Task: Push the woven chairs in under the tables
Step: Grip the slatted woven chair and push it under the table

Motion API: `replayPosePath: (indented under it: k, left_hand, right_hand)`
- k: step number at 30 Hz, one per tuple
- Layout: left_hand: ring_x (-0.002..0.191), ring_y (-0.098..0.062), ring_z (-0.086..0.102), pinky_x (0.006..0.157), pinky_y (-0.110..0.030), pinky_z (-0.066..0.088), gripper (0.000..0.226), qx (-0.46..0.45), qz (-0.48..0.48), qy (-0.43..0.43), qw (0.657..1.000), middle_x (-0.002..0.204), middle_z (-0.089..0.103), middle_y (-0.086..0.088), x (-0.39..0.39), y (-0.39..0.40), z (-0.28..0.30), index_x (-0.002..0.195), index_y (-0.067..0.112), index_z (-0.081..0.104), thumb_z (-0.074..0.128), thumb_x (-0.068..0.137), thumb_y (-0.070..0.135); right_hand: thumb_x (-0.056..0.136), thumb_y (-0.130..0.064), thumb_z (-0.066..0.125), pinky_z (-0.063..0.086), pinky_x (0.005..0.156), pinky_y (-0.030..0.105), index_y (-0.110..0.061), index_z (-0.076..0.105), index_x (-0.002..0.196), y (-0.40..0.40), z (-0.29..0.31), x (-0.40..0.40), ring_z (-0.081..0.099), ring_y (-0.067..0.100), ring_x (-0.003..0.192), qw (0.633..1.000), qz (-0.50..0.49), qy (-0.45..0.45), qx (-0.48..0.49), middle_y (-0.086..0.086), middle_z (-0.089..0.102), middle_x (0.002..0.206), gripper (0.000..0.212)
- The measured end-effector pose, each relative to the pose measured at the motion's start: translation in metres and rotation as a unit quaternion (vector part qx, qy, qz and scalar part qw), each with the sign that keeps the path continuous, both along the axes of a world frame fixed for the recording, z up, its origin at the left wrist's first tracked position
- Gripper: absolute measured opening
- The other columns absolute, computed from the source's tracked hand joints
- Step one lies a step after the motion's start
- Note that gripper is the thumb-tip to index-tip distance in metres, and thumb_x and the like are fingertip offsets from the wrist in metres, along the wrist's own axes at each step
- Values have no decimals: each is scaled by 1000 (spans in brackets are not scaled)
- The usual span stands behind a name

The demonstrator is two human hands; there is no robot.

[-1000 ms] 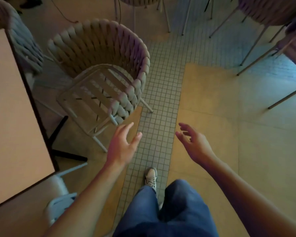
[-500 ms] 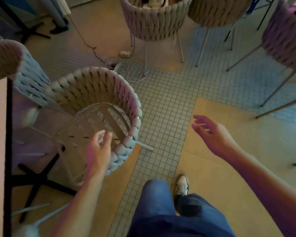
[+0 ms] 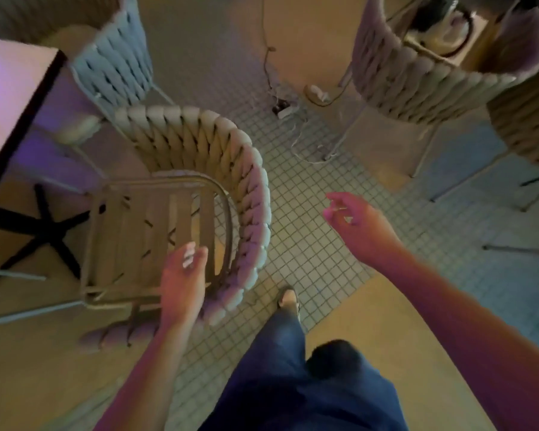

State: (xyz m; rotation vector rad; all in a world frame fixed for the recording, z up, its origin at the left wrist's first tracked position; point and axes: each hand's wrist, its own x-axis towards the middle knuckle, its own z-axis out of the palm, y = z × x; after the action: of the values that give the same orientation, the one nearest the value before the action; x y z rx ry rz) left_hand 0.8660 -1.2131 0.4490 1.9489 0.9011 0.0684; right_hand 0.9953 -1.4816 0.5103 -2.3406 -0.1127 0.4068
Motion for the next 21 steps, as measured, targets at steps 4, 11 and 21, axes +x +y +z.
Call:
replayPosePath:
  k: [4,11,21]
  left_hand:
    - [110,-11,57,90,-24,41,43,-16,59,0,998,125,63,-5,43,-5,14,127,11,60,55,94,38]
    - [79,9,61,68,-18,43,18,-14,251,25,968,91,65,10,78,0,14,105,22,61,55,93,34]
    - [104,-16,58,86,-25,40,40,14,512,67,856,119,65,-8,87,-6,-10,124,9,60,58,91,33]
  right_hand:
    - [91,-47,50,39,76,21,-30,52,131,23,7,74,54,4,101,996,85,9,-5,-8,61,122,43]
    - [93,-38,54,40,78,18,-22,53,131,97,-15,197,57,10,105,966,256,28,7,-1,61,123,42]
    - [92,-38,54,41,103,39,-17,41,142,234,-58,284,49,20,126,889,457,-24,5,8,50,140,56]
